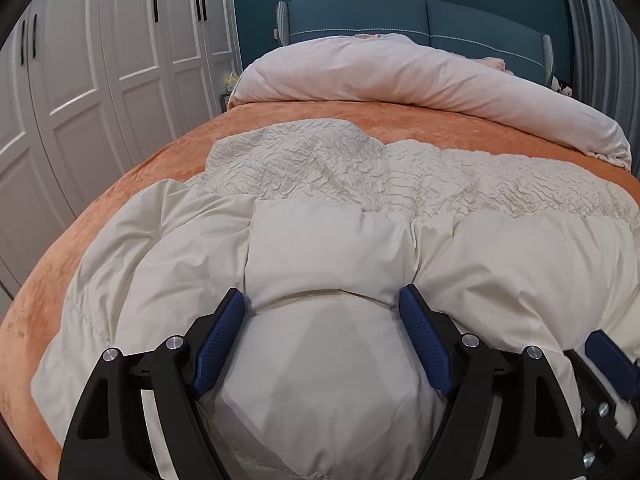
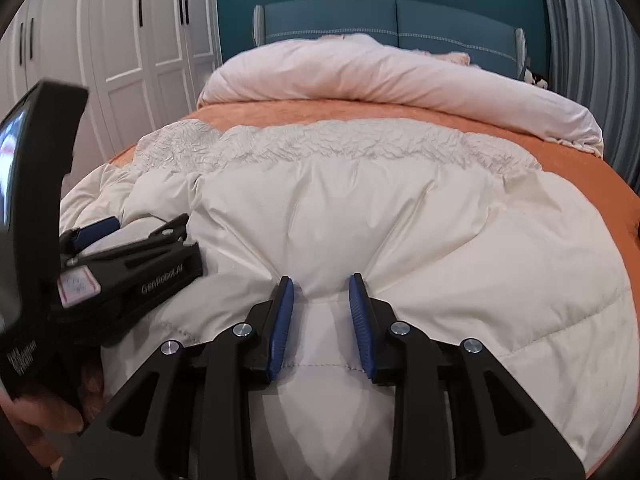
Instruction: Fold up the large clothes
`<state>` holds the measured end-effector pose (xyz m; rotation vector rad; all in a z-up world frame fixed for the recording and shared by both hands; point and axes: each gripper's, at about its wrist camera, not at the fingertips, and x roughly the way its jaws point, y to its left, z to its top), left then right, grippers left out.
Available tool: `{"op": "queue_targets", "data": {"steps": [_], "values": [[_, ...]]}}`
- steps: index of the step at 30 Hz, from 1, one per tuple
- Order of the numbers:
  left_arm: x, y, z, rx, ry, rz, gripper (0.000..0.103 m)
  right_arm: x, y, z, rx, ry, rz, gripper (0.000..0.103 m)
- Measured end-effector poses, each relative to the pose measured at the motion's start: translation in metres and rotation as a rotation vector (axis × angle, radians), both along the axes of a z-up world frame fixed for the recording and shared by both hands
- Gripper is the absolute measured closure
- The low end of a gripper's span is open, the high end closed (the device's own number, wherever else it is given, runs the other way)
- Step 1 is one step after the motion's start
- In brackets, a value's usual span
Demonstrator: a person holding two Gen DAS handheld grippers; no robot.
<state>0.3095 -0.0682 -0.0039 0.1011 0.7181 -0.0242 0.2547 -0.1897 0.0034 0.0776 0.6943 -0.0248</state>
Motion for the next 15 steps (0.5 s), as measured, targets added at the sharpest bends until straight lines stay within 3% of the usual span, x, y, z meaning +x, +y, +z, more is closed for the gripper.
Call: {"op": "queue_targets", "data": {"steps": [6, 10, 15], "values": [[-0.011, 0.018, 0.019, -0.042, 0.031, 0.015, 0.024, -0.017, 0.007, 0.032, 0.076, -0.024, -0.012, 0.075], [-0.026, 0.048, 0.038, -0.107, 0.040, 0.036, 0.023, -0.011, 0.025, 0.038, 0.095, -0.004, 0.009, 0.074], [-0.042, 0.128, 0.057, -0.191, 0.028, 0.202, 0.019, 0.006, 0.046, 0.013, 0.057, 0.084, 0.009, 0.069]]}}
